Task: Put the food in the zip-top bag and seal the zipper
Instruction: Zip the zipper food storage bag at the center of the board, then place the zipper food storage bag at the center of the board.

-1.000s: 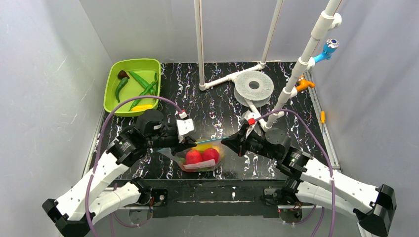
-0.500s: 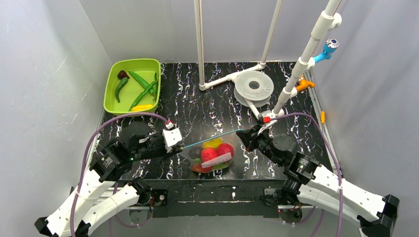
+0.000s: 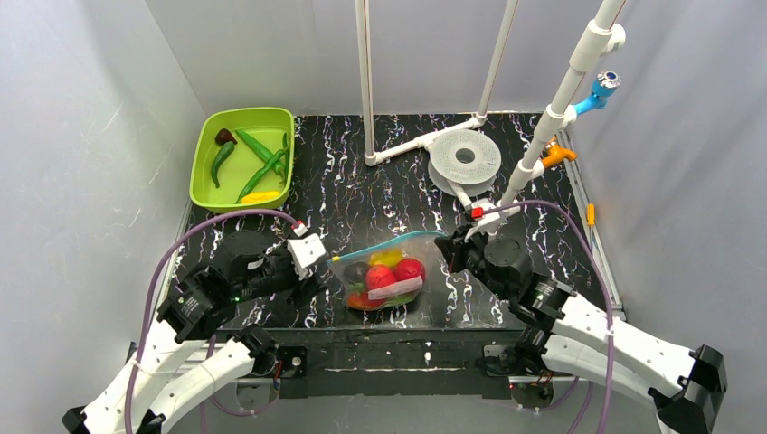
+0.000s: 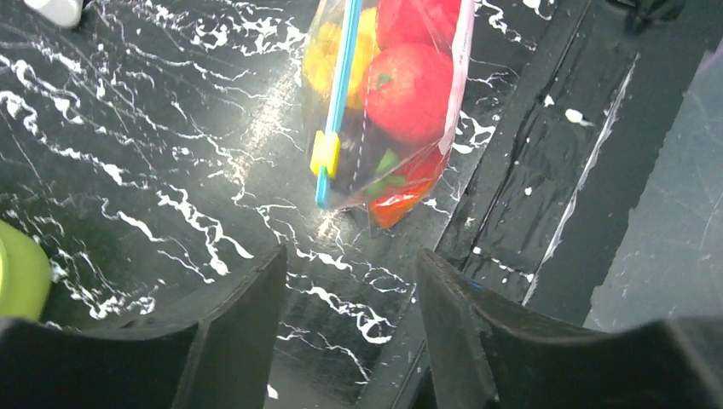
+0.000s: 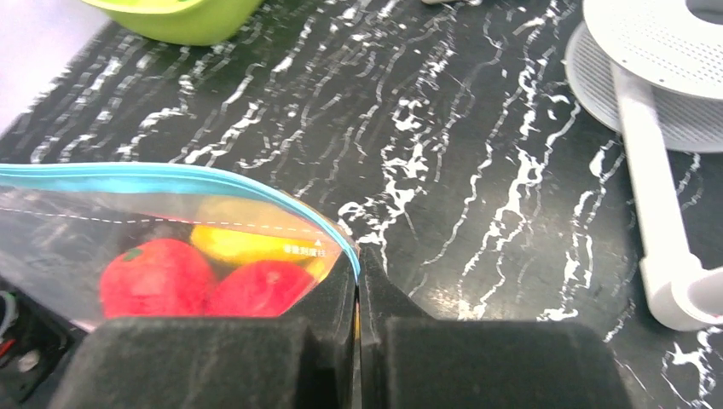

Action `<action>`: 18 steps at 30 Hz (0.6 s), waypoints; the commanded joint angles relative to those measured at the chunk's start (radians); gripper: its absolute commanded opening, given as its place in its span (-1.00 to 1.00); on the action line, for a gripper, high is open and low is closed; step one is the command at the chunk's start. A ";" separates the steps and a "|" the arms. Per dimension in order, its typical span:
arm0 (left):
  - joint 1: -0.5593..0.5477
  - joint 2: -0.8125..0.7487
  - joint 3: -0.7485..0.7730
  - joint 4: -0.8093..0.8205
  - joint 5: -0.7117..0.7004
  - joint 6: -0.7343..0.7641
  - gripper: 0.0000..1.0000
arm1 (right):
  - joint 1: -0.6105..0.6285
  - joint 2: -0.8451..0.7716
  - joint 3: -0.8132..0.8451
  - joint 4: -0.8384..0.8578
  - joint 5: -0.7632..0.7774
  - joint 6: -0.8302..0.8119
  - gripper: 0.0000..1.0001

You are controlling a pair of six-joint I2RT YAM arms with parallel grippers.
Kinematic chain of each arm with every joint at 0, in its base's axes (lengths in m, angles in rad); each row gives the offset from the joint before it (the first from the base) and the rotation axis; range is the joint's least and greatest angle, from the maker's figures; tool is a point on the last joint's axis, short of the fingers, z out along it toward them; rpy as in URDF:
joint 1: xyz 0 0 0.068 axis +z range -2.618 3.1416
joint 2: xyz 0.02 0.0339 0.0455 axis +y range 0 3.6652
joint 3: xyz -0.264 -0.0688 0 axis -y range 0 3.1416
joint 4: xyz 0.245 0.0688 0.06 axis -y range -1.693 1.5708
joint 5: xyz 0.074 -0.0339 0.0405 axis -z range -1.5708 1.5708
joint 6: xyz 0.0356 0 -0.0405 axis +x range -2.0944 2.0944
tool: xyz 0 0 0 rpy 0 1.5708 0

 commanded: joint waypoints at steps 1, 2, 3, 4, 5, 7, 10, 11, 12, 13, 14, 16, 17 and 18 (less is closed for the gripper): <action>0.004 -0.012 -0.004 0.020 -0.044 -0.073 0.26 | -0.007 0.103 0.104 -0.011 0.062 -0.005 -0.97; 0.004 -0.015 -0.002 0.030 -0.054 -0.084 0.38 | -0.007 0.136 0.127 -0.025 0.061 0.002 -0.97; 0.004 -0.019 0.002 0.037 -0.069 -0.094 0.51 | -0.008 0.173 0.152 -0.047 0.064 0.011 -0.97; 0.004 -0.023 0.007 0.042 -0.085 -0.100 0.57 | -0.009 0.208 0.179 -0.070 0.071 0.022 -0.97; 0.004 -0.026 0.012 0.045 -0.099 -0.104 0.60 | -0.010 0.244 0.210 -0.092 0.083 0.032 -0.97; 0.004 -0.036 0.025 0.046 -0.136 -0.113 0.65 | -0.012 0.320 0.276 -0.133 0.113 0.050 -0.97; 0.004 -0.059 0.041 0.049 -0.206 -0.140 0.73 | -0.016 0.439 0.367 -0.190 0.155 0.061 -0.97; 0.004 -0.069 0.044 0.051 -0.224 -0.150 0.84 | -0.018 0.484 0.405 -0.218 0.171 0.061 -0.97; 0.005 -0.079 0.044 0.052 -0.240 -0.159 0.94 | -0.020 0.537 0.449 -0.252 0.189 0.063 -0.97; 0.003 -0.087 0.046 0.050 -0.253 -0.167 0.96 | -0.022 0.593 0.494 -0.291 0.214 0.067 -0.97; 0.003 -0.091 0.051 0.043 -0.265 -0.175 0.96 | -0.025 0.642 0.537 -0.334 0.242 0.073 -0.97; 0.004 -0.095 0.066 0.021 -0.308 -0.191 0.97 | -0.035 0.736 0.619 -0.416 0.290 0.088 -0.97; 0.004 -0.096 0.076 0.008 -0.323 -0.196 0.97 | -0.044 0.778 0.654 -0.447 0.297 0.091 -0.97; 0.005 -0.096 0.086 -0.007 -0.336 -0.200 0.96 | -0.055 0.820 0.686 -0.474 0.291 0.092 -0.97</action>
